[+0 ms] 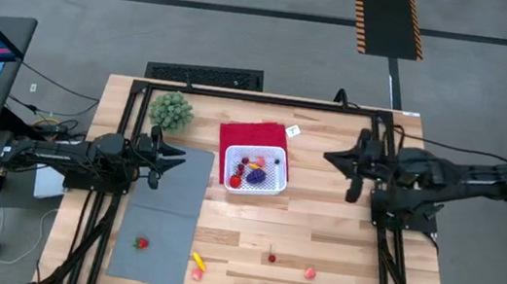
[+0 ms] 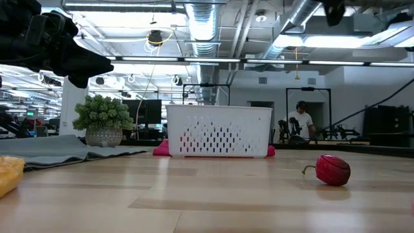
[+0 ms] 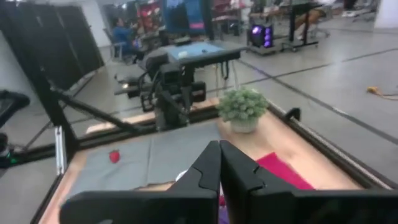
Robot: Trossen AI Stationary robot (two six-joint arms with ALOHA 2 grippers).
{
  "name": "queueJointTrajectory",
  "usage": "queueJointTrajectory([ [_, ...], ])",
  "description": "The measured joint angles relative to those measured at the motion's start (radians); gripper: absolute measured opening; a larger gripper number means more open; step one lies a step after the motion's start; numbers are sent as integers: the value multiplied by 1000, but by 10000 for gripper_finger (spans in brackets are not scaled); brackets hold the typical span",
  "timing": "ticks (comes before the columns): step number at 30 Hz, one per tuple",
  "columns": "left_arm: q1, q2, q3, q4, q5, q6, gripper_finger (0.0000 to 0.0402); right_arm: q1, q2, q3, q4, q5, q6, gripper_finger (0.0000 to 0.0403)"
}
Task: Pick and placing Produce into tupperware
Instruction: Put the pink peach into the white bin
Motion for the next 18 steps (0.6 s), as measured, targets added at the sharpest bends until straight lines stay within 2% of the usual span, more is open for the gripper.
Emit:
queueJointTrajectory([
  [5, 0, 0, 0, 0, 0, 0, 104, 55, -73, -24, -99, 36, 80, 32],
  [8, 0, 0, 0, 0, 0, 0, 104, 93, -87, -73, -91, 24, 128, 26],
  [15, 0, 0, 0, 0, 0, 0, 104, 283, -85, -227, 185, -34, 172, 32],
  [18, 0, 0, 0, 0, 0, 0, 104, 378, -32, -293, 335, -54, 196, 39],
])
